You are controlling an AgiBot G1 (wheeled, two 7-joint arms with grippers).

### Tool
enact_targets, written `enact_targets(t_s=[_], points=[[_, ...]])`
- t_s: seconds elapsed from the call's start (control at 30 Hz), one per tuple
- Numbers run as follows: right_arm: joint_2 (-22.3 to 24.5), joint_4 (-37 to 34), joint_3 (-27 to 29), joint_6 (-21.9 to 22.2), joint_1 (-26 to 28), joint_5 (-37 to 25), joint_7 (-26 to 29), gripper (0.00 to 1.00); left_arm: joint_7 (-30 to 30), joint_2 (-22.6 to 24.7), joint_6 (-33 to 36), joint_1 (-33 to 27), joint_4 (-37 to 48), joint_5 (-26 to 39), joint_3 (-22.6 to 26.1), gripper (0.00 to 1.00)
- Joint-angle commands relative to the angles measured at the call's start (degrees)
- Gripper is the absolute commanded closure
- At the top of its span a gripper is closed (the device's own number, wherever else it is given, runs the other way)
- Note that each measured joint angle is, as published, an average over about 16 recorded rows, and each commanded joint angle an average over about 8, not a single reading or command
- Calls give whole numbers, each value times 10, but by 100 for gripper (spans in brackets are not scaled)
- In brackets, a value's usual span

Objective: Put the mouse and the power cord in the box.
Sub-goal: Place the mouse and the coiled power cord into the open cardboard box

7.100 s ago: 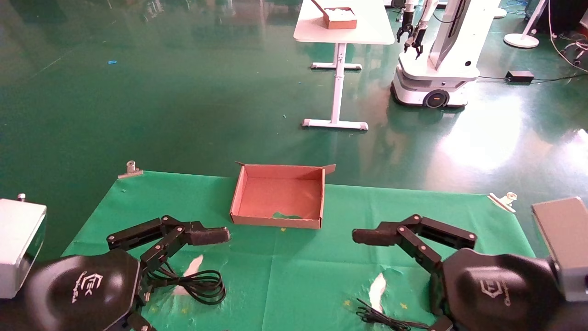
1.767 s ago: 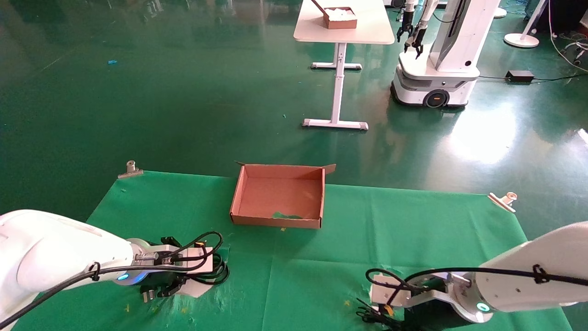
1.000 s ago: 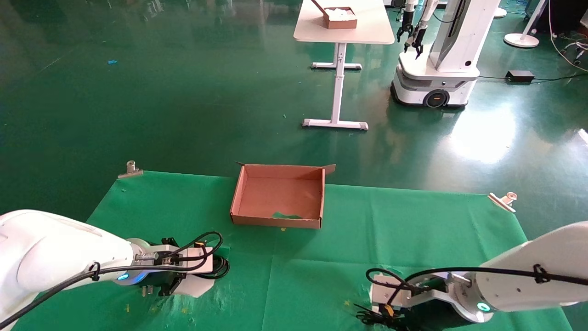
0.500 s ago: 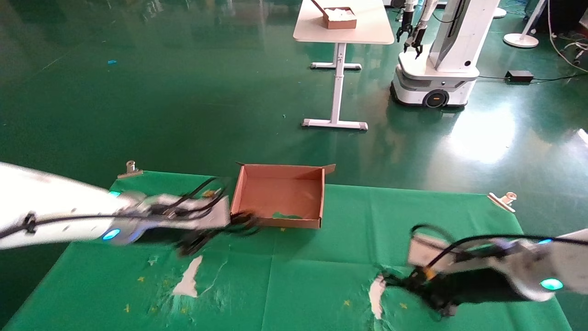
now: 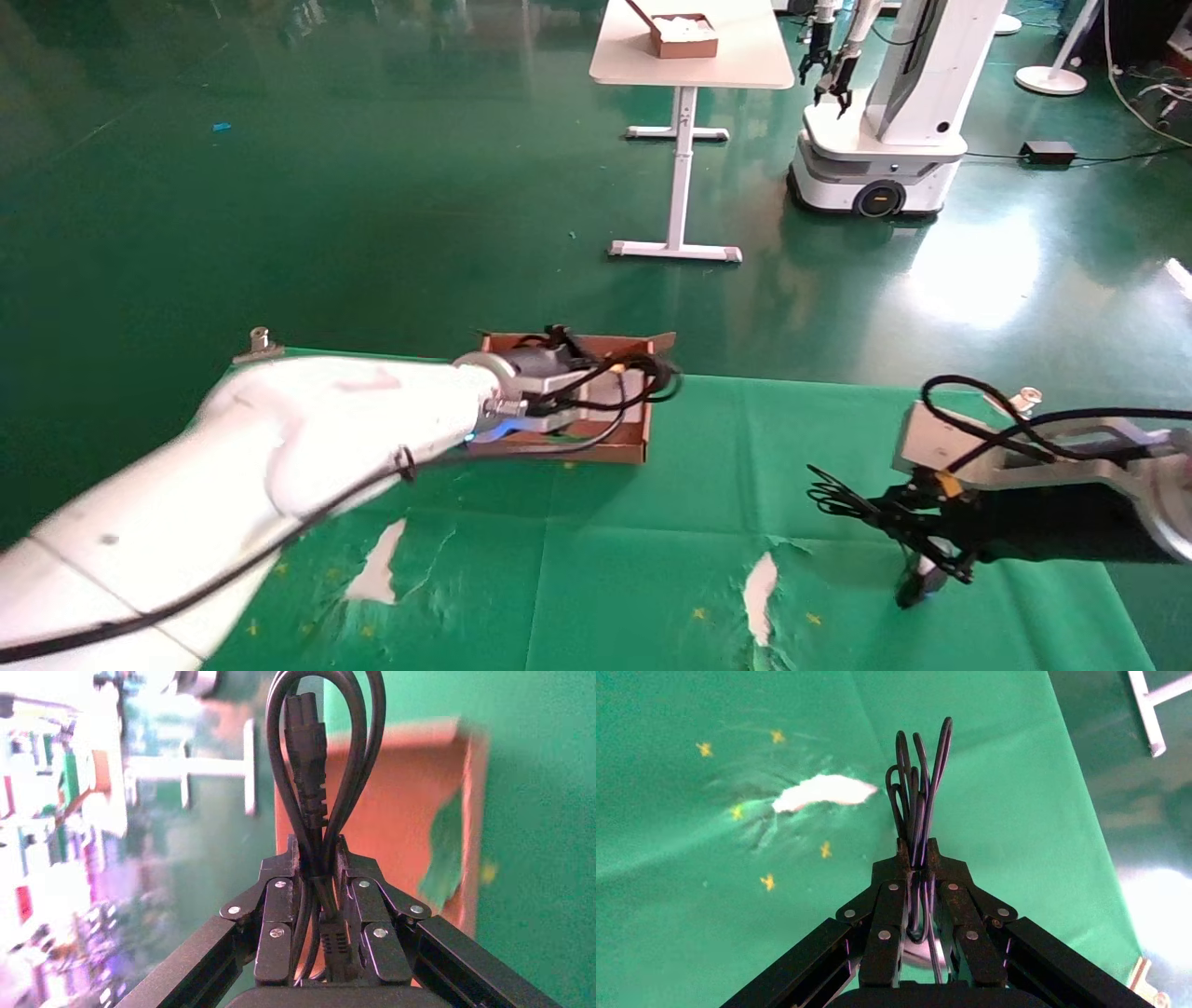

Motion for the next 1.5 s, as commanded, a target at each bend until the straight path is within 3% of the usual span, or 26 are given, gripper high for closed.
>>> enact_targets(t_s=[0.03,0.27,0.3,0.77,1.17,1.33,1.5], points=[[5,0,2,-2,1,3,0,100,5,10,-52,3,37,16,31,93],[13,-1,7,-1,1,8,-3,100,-45,10,-96,-15,68,1,118,6],[12,-2,7,1,1,9,-3,100,-52,10,-99,-17,70,-3,128,0],[-2,-2,30,5,49,39,-13,100,-123,8,-128,-54,95,-31,221,0],[-57,-17,33,19,95,52,-57,100,-209,-10,-127,-124,247,-41,220,0],[-84,-38,27,24,109,50,-84,100,-219,-31,-123,-143,305,-30,222,0],[-118,-69,16,28,124,44,-113,100,-215,-48,-114,-150,308,-33,221,0]])
